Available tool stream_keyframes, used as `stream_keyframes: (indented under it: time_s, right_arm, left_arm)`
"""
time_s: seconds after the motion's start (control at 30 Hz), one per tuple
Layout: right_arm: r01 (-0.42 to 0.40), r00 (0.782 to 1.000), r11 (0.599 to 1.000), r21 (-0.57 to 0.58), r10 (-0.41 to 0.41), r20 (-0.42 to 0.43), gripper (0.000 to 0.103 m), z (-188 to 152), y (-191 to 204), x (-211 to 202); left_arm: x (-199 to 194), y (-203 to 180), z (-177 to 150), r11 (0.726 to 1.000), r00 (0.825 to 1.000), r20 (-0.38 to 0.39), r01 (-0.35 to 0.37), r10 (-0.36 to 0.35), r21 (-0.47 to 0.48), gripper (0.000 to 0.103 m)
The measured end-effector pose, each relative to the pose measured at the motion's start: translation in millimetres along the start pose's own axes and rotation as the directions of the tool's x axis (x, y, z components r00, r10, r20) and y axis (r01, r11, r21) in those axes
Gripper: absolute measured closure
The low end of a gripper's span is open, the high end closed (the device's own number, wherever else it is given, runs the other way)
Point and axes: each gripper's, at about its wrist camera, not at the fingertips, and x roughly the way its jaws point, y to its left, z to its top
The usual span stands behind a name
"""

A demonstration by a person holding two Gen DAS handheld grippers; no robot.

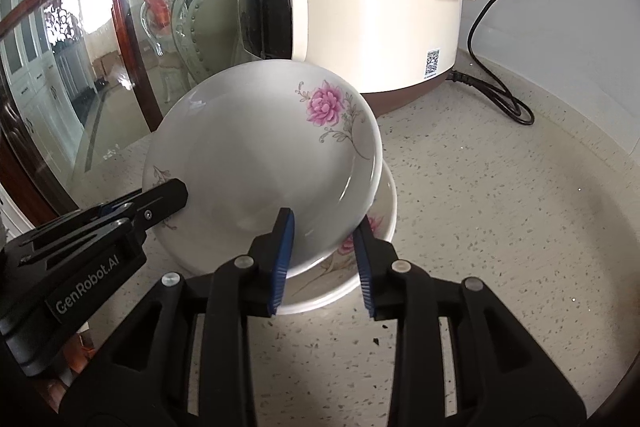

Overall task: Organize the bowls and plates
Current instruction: 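Lift the plate with both grippers and lower it onto the stacked plates, then open both grippers to release the plate on the stack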

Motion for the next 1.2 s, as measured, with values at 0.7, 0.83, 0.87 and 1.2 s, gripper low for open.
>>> stream_keyframes:
  time_s: [0.7,0.83,0.87,1.2]
  right_arm:
    - [0.032,0.999,0.999,0.015,-0.033,0.006,0.059,-2.6,-4.2,-3.3]
    - [0.015,1.0,0.999,0.04,-0.016,0.011,0.058,-3.1,-9.1,-4.7]
    - [0.018,1.0,0.999,0.042,-0.019,0.012,0.058,-3.0,-9.5,-5.0]
    - [0.021,0.999,0.996,0.086,-0.025,0.045,0.057,-4.6,-17.7,-12.0]
  left_arm:
    - [8.5,-15.7,0.2,0.996,0.998,0.015,-0.063,0.062,0.069,0.082]
    - [8.9,-17.6,2.2,0.994,0.997,0.02,-0.072,0.071,0.077,0.081]
    - [9.1,-18.2,2.3,0.994,0.997,0.02,-0.073,0.071,0.079,0.081]
    - [9.7,-29.0,7.4,0.986,0.992,0.038,-0.125,0.121,0.113,0.065]
